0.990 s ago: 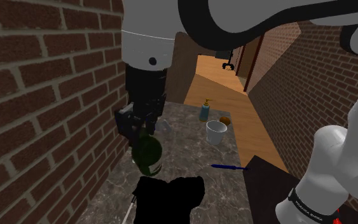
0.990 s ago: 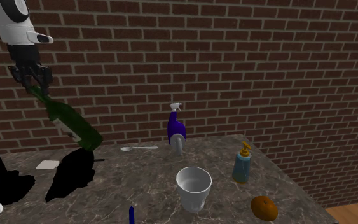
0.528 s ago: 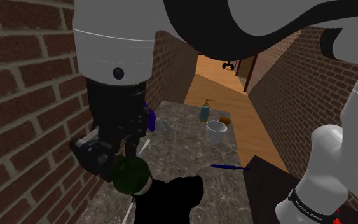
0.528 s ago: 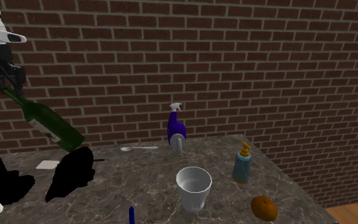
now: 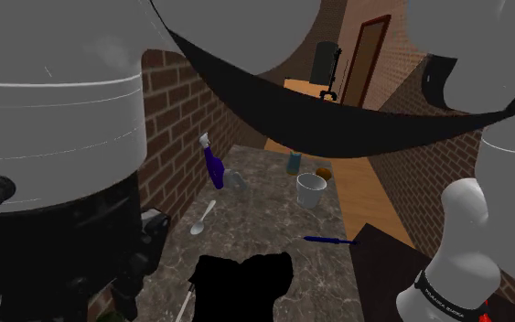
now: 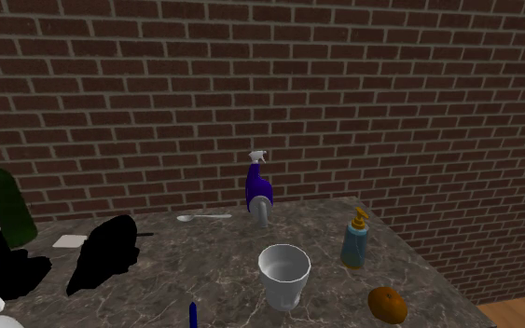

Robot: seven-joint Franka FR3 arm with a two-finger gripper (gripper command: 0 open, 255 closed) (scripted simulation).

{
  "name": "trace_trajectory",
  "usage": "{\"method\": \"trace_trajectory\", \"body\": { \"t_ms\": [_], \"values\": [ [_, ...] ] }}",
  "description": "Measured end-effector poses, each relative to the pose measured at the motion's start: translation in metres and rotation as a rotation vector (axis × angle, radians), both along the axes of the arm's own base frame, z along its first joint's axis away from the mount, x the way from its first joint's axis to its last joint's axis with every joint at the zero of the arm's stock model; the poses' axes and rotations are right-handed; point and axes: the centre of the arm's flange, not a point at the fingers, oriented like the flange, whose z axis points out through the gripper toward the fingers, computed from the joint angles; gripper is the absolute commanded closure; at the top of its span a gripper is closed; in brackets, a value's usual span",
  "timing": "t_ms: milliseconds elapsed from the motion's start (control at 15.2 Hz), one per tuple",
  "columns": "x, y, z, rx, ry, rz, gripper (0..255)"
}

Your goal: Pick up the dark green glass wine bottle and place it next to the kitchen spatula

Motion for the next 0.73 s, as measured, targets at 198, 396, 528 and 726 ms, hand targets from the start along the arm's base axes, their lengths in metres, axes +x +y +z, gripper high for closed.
{"method": "trace_trajectory", "body": {
  "t_ms": [198,396,528,726],
  "values": [
    [-0.008,0.022,-0.007,-0.001,0.000,-0.002,255],
    [-0.010,0.023,-0.020,-0.001,0.000,-0.003,255],
    [-0.011,0.024,-0.030,-0.001,0.000,-0.003,255],
    [-0.011,0.024,-0.047,-0.001,0.000,-0.003,255]
  ]
}}
